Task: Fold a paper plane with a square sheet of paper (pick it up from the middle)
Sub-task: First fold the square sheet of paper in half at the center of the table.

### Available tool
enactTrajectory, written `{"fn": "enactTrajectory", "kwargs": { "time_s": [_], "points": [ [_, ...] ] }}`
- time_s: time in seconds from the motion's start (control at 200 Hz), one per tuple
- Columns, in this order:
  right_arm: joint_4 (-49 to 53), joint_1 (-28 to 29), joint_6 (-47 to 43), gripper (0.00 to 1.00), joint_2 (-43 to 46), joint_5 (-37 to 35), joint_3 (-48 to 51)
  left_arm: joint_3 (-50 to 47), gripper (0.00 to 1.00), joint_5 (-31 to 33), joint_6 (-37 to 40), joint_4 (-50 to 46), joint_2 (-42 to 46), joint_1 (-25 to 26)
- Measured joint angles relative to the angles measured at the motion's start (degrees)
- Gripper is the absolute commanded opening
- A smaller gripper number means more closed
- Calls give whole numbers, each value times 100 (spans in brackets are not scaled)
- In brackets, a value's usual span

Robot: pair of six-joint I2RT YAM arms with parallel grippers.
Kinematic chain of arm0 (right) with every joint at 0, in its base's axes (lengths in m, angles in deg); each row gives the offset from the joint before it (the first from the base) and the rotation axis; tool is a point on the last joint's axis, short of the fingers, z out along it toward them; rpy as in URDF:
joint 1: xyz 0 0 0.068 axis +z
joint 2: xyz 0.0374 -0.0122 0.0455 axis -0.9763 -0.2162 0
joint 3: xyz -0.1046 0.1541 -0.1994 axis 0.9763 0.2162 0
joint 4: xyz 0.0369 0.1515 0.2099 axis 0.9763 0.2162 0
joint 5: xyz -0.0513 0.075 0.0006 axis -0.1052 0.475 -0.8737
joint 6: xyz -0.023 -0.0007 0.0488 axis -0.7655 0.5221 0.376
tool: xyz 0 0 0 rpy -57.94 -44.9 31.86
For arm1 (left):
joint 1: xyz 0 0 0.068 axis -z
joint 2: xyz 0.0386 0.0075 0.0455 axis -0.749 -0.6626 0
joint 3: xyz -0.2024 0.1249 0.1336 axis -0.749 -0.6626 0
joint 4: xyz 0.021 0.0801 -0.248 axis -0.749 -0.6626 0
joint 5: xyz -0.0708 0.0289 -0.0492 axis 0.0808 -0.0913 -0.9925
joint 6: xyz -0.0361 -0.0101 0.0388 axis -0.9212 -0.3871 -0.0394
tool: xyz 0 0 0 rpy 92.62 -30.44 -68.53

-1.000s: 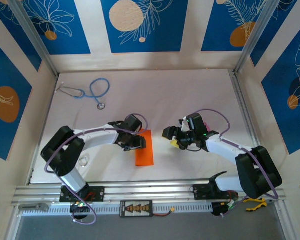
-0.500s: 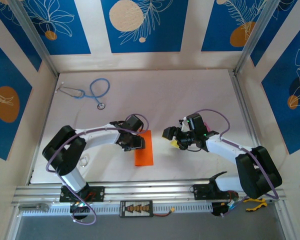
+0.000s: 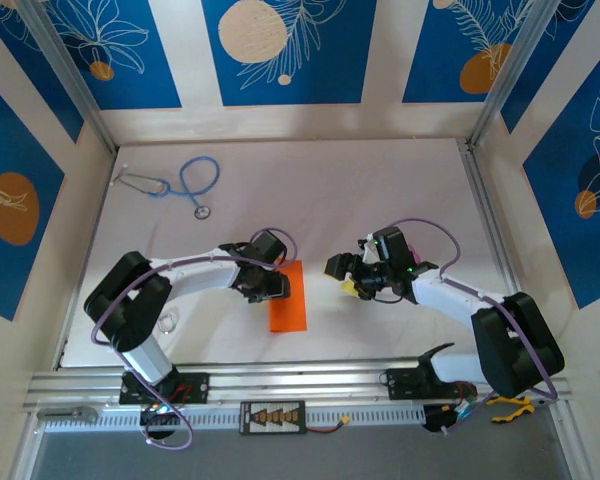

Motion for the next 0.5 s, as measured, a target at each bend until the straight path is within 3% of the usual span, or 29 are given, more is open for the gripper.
{"fn": "enactTrajectory", "kwargs": {
  "time_s": [0.5],
  "points": [
    [48,33,0,82,184,-44,0,-66,53,2,-7,87,44,2]
  ]
}}
